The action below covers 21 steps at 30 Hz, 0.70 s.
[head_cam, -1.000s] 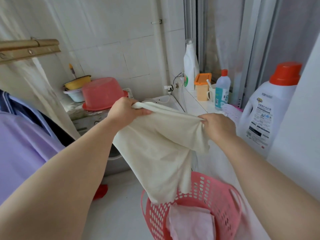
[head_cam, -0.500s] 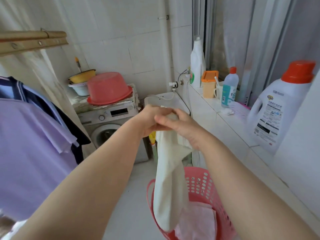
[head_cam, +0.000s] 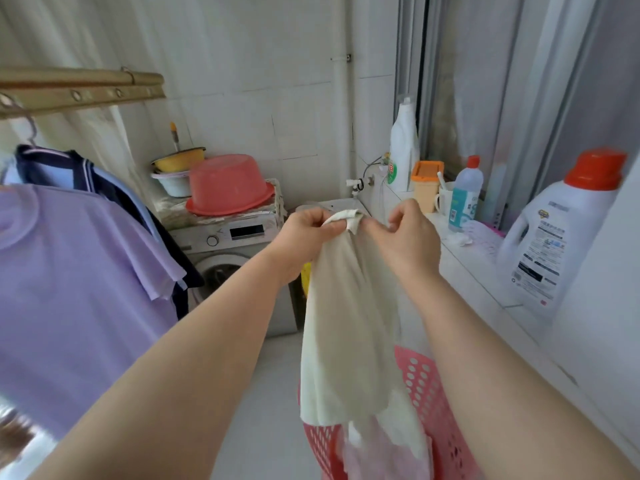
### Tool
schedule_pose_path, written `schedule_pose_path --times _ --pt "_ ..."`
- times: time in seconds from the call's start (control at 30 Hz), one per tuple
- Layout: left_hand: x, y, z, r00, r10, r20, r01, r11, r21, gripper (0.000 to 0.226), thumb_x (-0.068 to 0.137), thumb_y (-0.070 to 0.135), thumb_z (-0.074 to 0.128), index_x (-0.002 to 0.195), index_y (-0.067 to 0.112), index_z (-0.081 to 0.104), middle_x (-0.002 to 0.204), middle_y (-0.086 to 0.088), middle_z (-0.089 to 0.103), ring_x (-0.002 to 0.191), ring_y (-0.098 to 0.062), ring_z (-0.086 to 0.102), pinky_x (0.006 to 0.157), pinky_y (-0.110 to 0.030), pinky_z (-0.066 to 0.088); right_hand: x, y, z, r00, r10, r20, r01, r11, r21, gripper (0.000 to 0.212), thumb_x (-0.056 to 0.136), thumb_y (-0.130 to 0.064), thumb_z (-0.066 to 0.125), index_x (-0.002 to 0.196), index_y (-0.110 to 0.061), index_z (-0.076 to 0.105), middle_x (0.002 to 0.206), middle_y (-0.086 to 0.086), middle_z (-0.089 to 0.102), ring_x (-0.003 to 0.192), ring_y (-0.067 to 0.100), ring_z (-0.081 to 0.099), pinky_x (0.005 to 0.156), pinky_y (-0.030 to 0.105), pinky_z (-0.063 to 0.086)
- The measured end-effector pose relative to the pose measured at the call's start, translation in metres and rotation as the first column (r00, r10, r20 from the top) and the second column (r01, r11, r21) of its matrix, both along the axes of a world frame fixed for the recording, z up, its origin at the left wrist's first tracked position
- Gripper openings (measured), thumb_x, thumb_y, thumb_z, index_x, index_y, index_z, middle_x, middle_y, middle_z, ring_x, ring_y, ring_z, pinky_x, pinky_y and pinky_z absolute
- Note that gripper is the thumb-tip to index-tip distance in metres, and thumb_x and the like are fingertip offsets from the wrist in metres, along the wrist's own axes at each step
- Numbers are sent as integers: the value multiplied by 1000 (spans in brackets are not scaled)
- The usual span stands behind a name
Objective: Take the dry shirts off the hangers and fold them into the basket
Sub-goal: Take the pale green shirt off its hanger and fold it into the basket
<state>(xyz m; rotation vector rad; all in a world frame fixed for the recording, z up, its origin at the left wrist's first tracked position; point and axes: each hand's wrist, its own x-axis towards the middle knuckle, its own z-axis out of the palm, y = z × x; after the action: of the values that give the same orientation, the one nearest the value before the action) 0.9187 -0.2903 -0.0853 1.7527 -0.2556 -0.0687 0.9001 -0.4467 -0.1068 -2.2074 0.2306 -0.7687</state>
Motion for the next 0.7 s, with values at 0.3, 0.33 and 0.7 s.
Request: schedule_pose_path --times 0.3,0.33,0.7 --pt "-1 -15 13 991 -81 -106 78 996 -39 29 101 26 44 111 8 64 103 -13 68 94 -28 64 89 -47 54 -3 6 9 891 444 -99 -313 755 576 27 82 -34 63 104 -20 70 100 5 73 97 25 69 92 43 53" --pt "2 -13 13 996 1 -85 -6 998 -57 26 101 26 44 105 10 64 99 -13 65 90 -26 62 86 -46 54 1 2 11 908 403 -113 -273 775 570 22 86 -22 57 105 -18 69 101 8 72 98 28 68 91 41 52" --pt "32 84 39 854 332 400 -503 724 471 32 92 40 53 83 13 69 73 -9 62 64 -21 51 59 -29 36 13 -68 34 934 -258 -247 227 963 -147 30 101 -24 37 110 -16 64 112 15 62 106 37 56 75 36 37"
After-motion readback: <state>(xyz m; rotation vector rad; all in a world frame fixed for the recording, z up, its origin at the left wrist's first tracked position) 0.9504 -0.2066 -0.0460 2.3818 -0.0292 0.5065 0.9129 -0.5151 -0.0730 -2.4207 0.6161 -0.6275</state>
